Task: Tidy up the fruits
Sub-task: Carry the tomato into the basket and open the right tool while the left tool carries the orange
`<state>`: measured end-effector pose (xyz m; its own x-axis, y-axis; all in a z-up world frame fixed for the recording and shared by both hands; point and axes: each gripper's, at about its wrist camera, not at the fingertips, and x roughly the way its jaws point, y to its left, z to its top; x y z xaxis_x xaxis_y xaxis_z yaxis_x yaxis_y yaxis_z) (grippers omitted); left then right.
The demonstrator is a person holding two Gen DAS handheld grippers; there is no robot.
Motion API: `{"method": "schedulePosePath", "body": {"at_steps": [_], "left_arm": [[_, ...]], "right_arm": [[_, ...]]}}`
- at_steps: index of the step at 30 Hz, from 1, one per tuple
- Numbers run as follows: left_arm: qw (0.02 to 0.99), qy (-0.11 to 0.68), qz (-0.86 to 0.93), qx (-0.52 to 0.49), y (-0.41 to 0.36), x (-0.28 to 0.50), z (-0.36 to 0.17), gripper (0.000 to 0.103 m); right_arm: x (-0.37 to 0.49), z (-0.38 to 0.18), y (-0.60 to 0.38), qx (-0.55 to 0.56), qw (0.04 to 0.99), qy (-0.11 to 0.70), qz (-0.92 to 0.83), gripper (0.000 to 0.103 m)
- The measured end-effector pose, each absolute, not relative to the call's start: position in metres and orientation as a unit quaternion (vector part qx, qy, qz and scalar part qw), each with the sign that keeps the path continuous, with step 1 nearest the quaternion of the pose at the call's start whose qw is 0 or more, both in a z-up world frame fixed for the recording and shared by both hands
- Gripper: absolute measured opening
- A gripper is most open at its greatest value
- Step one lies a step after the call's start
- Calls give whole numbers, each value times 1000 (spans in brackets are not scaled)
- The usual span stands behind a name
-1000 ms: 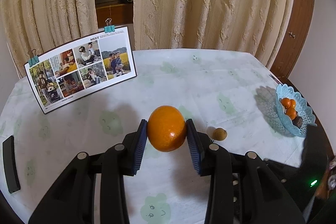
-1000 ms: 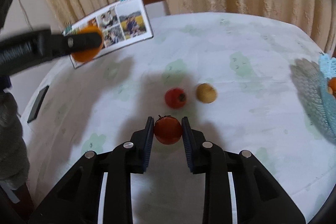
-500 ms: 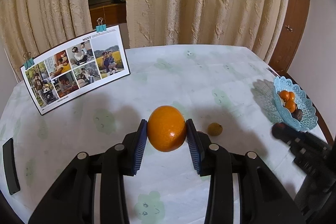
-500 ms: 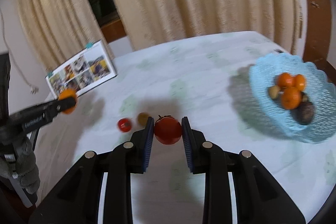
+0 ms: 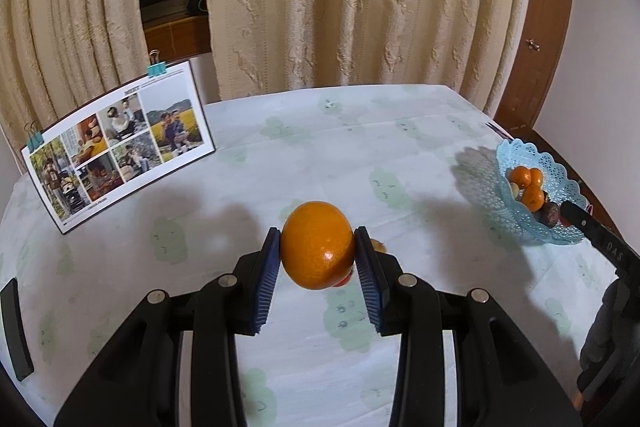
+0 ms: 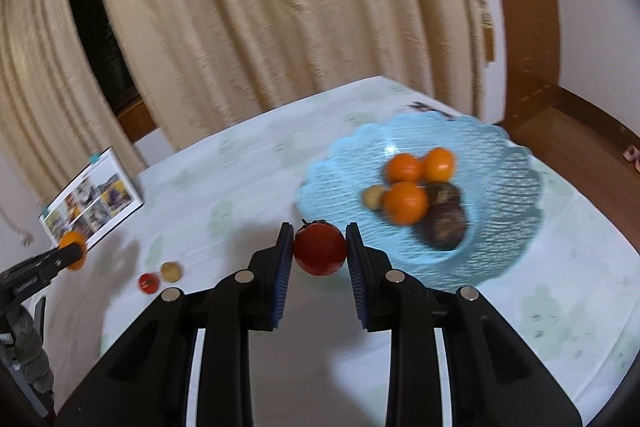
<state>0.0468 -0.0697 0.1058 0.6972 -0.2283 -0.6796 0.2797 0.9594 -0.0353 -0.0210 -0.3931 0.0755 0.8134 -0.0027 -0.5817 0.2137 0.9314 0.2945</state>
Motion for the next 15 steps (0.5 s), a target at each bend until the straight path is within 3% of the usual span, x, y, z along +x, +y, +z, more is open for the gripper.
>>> {"method": "schedulePosePath", "body": {"at_steps": [15], "left_arm": [[913,368,-169,59,-125,46,106,38]], "right_arm": [[-36,62,-466,199,927,279,-151,28]]}}
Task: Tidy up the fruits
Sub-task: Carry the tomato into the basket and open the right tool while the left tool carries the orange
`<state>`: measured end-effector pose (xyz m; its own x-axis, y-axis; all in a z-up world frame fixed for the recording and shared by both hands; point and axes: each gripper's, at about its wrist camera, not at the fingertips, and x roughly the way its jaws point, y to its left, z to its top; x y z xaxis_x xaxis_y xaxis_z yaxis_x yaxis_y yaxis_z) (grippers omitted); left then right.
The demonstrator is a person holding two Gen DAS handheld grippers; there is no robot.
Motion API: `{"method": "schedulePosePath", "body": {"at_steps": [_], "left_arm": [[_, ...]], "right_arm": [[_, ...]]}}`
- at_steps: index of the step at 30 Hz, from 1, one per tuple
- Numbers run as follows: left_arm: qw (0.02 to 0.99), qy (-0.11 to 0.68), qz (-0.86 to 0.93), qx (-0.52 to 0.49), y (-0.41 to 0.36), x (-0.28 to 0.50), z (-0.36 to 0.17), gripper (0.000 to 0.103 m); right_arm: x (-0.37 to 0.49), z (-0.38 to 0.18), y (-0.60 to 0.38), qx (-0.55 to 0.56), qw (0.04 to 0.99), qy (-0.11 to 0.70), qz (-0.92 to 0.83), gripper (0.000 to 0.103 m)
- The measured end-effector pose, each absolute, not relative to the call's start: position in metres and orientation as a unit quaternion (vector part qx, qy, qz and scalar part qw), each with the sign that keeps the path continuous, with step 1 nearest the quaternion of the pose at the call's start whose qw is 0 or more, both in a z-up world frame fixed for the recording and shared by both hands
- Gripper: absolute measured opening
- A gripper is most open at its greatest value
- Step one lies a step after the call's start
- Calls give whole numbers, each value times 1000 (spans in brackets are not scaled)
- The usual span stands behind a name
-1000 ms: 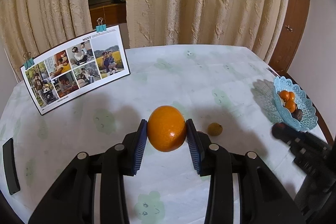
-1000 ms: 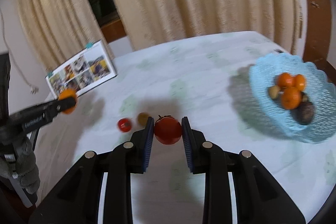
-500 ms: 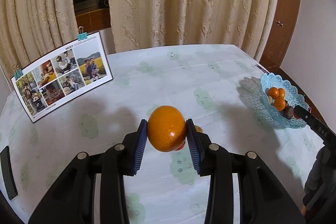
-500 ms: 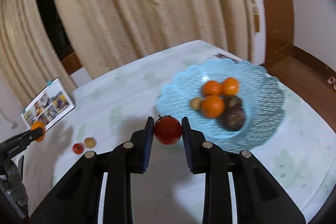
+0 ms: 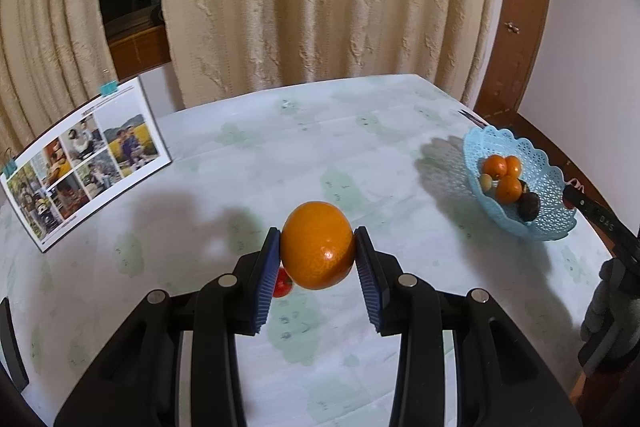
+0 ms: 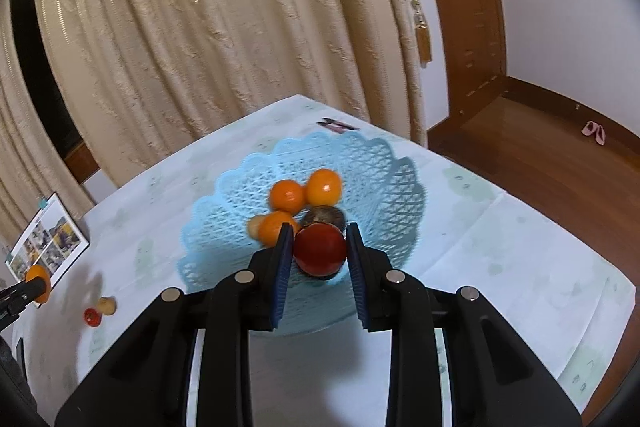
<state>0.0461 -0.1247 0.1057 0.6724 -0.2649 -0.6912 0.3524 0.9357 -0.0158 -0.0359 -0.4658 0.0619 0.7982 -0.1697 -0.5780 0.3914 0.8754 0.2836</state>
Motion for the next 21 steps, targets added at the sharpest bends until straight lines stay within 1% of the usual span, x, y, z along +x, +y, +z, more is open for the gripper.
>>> {"method": "schedulePosePath", "body": {"at_steps": [2,3,4,10,15,17,19,21], "left_arm": [[911,367,-174,64,-133,46,106,38],[911,367,-178,66,-138,45,107,38],[910,367,-181,68,-142,45,107,38],[904,366,-205,80,-174,42,107,38],[898,363,-234,89,-206,39,107,38],[895,361,-244,94,-219,39,106,38],[892,359,-256,97,-233,38,106,38],[889,358,-268,99,-245,39,105,38]], "right_arm": [[-39,61,-472,207,927,273,-155,31],[-41,60,-475,213,926,268,-159,34],[-43,60,-478,216,926,265,-161,36],[-57,59,-485,220,926,243,-189,36],[-68,57,-471,182,932,212,-230,36],[-71,55,-468,179,933,203,-237,38],[-74,53,-466,180,933,195,-244,43],[-77,50,-465,183,932,187,-252,43]]}}
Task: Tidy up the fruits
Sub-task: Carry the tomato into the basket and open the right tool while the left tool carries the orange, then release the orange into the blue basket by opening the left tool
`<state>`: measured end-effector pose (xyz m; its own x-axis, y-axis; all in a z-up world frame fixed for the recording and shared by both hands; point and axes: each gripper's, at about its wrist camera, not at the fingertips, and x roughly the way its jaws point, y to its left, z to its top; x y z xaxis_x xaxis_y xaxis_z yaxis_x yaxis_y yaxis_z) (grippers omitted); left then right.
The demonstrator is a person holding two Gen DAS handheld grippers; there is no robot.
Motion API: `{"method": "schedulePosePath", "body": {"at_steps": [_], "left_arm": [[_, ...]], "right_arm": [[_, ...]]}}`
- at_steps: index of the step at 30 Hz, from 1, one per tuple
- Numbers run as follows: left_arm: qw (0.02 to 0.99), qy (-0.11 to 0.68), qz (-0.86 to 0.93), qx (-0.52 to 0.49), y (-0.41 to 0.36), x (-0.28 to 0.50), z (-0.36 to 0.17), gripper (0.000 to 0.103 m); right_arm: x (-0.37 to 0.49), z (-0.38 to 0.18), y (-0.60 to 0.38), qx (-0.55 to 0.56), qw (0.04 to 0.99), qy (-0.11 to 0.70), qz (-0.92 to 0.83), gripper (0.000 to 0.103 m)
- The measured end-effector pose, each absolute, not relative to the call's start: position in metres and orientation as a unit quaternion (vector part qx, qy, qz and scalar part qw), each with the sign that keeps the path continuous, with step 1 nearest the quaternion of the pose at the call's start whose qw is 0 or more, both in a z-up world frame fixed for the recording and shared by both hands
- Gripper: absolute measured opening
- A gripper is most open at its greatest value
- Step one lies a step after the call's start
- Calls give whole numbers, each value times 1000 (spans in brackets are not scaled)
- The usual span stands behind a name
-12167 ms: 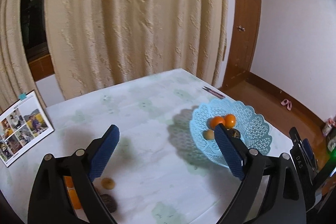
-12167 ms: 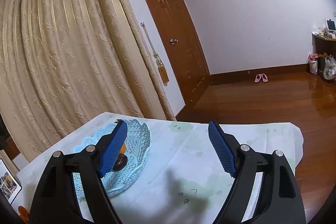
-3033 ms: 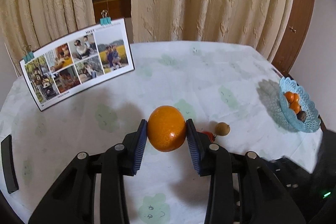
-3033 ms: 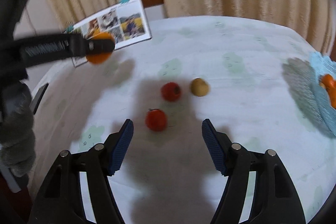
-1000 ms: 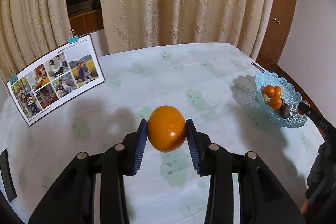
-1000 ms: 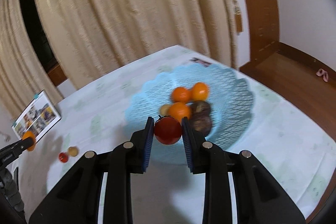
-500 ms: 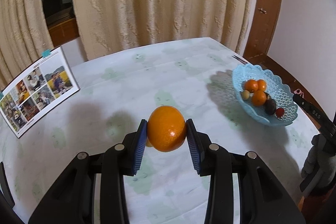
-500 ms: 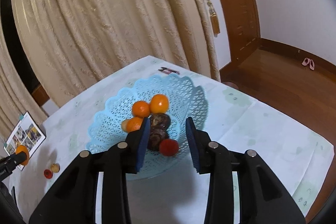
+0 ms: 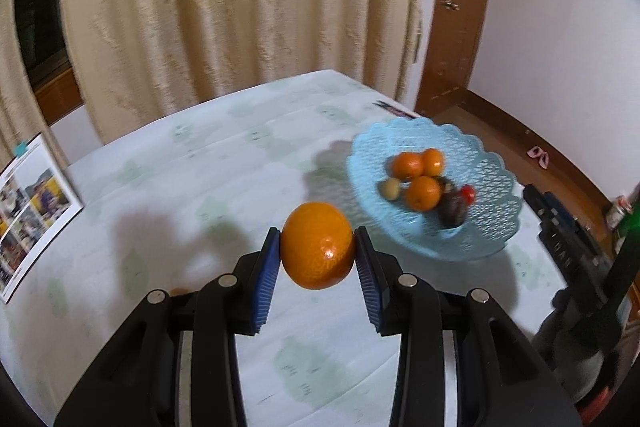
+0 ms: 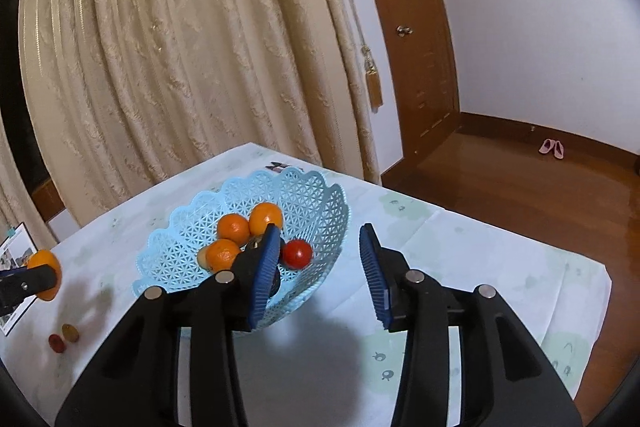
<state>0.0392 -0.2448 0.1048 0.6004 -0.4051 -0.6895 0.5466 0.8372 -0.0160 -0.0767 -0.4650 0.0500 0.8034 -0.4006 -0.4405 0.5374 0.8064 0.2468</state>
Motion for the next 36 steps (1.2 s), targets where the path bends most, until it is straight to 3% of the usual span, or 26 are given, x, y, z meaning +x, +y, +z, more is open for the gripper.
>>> {"method": "schedulePosePath", "body": {"at_steps": [6,15,17,19,21,33,36], "left_arm": [[869,365,-317,103,-286,45,96,38],[856,375,-341,105,-323,48,84,38],[858,370,-342,102,-323,48,84,42],[863,362,-339,98,-319,48,86,62],[868,355,-333,96,-315,48,89,68],[891,344,-281,89,-278,57,96,73],[896,339,-271,94,-272,55,97,74]], "right_arm": [[-85,49,-469,196,928,165,-270,50],[-88,51,-469,198,928,158,-273,51],[-90,50,-469,200,928,157,-272,52],[-90,50,-469,201,928,157,-272,52],[-90,50,-470,203,927,156,-273,52],[-94,51,-468,200,927,154,-279,52],[-94,52,-465,195,927,155,-279,61]]}}
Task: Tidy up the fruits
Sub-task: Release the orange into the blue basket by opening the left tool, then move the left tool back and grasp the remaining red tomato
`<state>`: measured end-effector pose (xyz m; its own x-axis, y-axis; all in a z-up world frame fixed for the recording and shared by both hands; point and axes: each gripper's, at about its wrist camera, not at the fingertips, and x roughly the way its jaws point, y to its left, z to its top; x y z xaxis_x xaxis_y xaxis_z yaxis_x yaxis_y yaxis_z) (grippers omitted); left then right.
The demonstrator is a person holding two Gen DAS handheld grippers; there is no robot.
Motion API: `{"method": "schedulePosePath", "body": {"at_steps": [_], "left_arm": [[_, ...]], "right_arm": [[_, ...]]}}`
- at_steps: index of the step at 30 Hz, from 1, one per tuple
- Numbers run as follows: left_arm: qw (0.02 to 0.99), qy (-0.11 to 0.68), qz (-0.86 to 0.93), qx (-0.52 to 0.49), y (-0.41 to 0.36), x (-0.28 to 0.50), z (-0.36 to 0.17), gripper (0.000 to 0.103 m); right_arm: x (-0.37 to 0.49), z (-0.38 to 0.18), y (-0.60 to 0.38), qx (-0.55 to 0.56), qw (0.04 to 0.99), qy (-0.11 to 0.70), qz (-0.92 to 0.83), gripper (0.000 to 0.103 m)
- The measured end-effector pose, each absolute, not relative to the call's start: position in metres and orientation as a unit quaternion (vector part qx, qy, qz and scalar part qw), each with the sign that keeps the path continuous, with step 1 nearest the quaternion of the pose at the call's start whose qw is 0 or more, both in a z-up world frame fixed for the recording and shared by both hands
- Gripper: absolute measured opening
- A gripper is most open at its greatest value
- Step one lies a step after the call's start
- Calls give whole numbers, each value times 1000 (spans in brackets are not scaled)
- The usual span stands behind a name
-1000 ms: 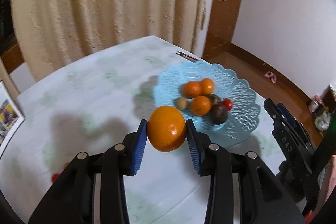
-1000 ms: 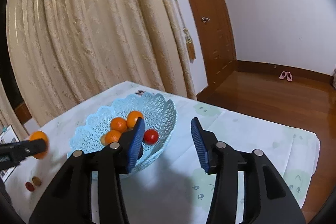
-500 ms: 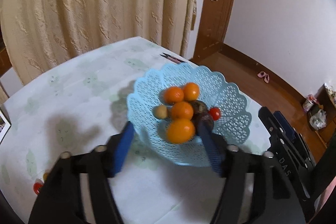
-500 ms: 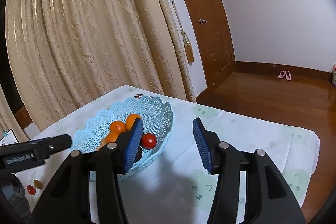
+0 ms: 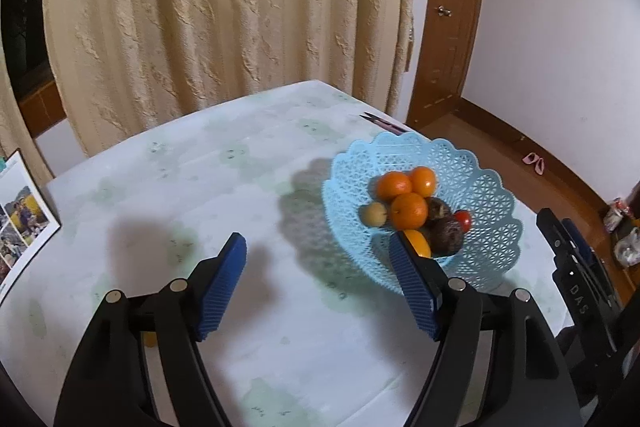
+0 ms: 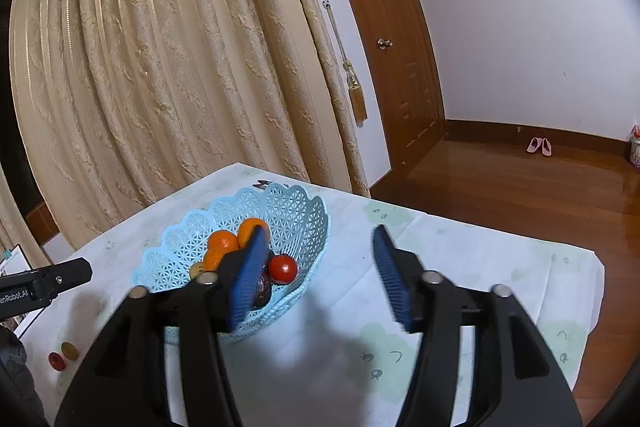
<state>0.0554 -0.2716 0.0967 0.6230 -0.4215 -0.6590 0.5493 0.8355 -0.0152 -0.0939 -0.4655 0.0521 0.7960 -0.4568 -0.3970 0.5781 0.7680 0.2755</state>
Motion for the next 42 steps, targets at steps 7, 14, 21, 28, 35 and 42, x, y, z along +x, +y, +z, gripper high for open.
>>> {"method": "schedulePosePath", "body": {"at_steps": [7,14,21,28,35,42], "left_arm": [[907,328,-244,100,-253,55,98,79],[919,308,-220,111,-233,52,100,82],[923,307,-204,107,-210,54,102,90],[926,314,-181,103,-179,59,101,91],[925,339,-149,89,-138,73,95,91],[912,380,-141,68,-109,87,81,91]], "right_arm": [[-90,50,-454,199,931,177,-251,61],[-79,56,-430,195,938,191,-215,62],[-68,64,-402,182,947,198,-176,69],[-55,73,-375,167,953,207,-142,71],[-48,70,-359,165,954,222,-116,71],[-38,63,-346,161,951,244,-98,71]]}}
